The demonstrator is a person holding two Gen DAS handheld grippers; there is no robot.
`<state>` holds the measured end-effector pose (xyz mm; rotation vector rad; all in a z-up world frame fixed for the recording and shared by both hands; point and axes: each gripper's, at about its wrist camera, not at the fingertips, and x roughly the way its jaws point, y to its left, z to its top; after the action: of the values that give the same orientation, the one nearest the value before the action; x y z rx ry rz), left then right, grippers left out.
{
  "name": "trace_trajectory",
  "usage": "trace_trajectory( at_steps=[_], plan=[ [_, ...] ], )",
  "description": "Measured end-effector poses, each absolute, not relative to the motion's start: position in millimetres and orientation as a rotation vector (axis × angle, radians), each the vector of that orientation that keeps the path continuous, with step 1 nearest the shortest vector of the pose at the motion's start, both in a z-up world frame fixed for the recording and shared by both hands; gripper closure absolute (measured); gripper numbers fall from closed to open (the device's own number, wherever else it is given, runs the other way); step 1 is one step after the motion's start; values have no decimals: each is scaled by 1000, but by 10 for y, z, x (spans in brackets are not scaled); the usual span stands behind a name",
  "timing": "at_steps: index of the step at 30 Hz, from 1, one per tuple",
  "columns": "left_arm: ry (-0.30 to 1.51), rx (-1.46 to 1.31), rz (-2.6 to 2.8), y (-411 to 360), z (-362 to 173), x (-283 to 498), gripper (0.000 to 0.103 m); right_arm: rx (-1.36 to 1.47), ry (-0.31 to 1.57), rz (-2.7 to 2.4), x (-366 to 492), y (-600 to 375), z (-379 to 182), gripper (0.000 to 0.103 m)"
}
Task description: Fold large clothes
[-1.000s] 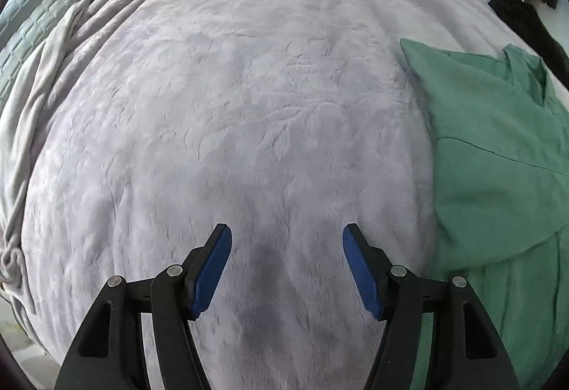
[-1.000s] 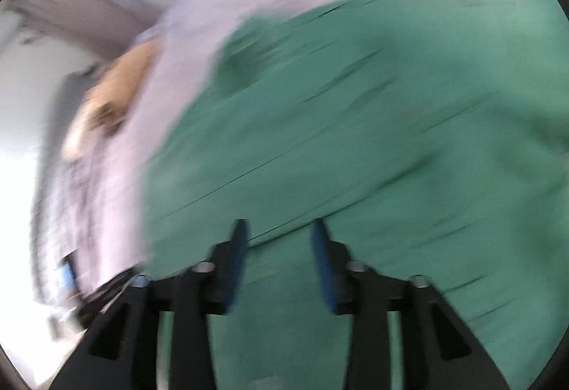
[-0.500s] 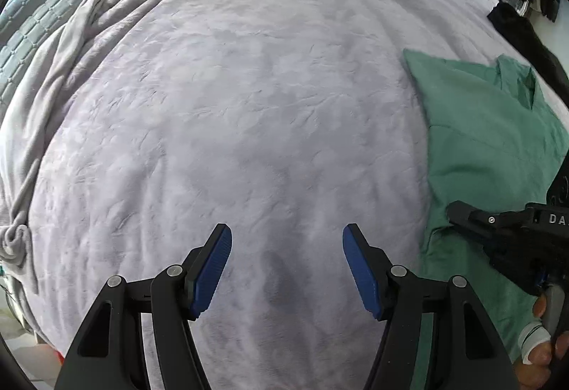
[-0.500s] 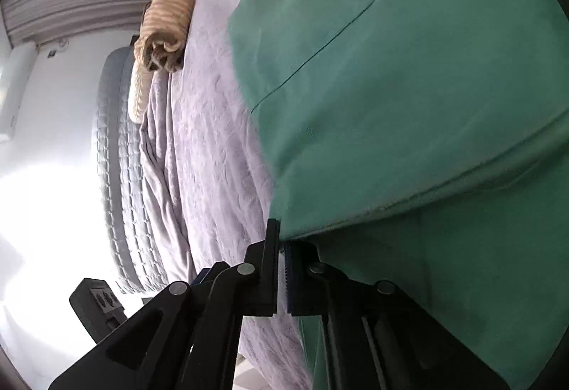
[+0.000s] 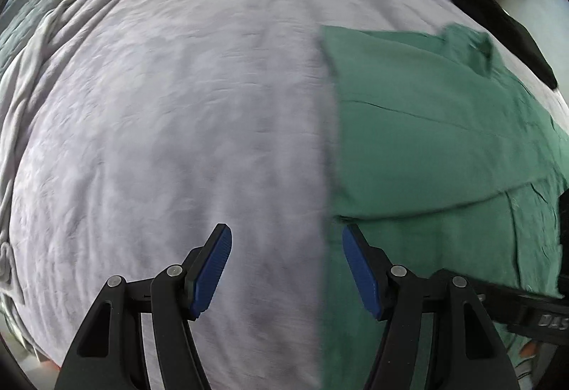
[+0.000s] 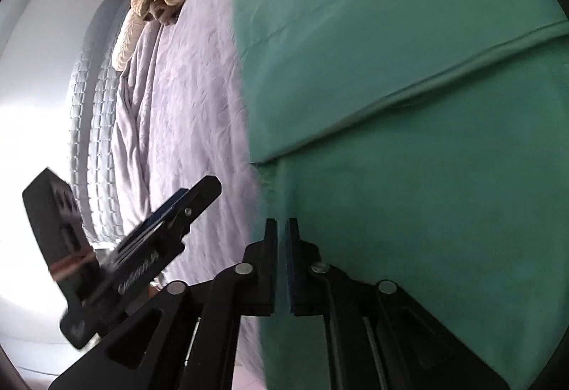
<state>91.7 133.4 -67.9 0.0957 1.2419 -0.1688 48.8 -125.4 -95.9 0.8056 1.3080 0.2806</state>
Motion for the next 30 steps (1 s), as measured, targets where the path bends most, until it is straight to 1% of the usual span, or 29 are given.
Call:
trace_trajectory(
  at_steps=[1,2,3,7,11,12,13,14,15,18,30],
  plan=[
    [1251,107,-185,1243,-683,890,37,785,1303,254,414,-1373,-901,76],
    [1257,114,-194,1187,-685,870,37,770,1299,227,358,-1481,-855,59],
    [1268,125,-207,1094,-698,833,37,766,1293,208,330,-1552,-827,48],
    [1306,152,-244,831,-742,710,37,777,1286,131,103,-1954,-726,48],
    [1342,159,-269,564,-779,573,36,840,1270,105,-90,-2226,-687,38],
    [1341,168,-265,507,-783,554,23,843,1264,99,-131,-2282,-681,38],
    [1336,175,-261,471,-782,541,1,840,1258,86,-177,-2343,-673,38],
    [1319,178,-254,434,-764,521,0,839,1252,75,-199,-2370,-659,37],
    [1294,185,-251,392,-734,496,0,840,1247,61,-211,-2399,-649,32],
    [1298,215,-260,245,-720,461,0,870,1219,49,-270,-2521,-622,24],
    [1330,277,-276,-394,-723,383,0,890,1155,-3,-436,-3007,-504,21]
  ],
)
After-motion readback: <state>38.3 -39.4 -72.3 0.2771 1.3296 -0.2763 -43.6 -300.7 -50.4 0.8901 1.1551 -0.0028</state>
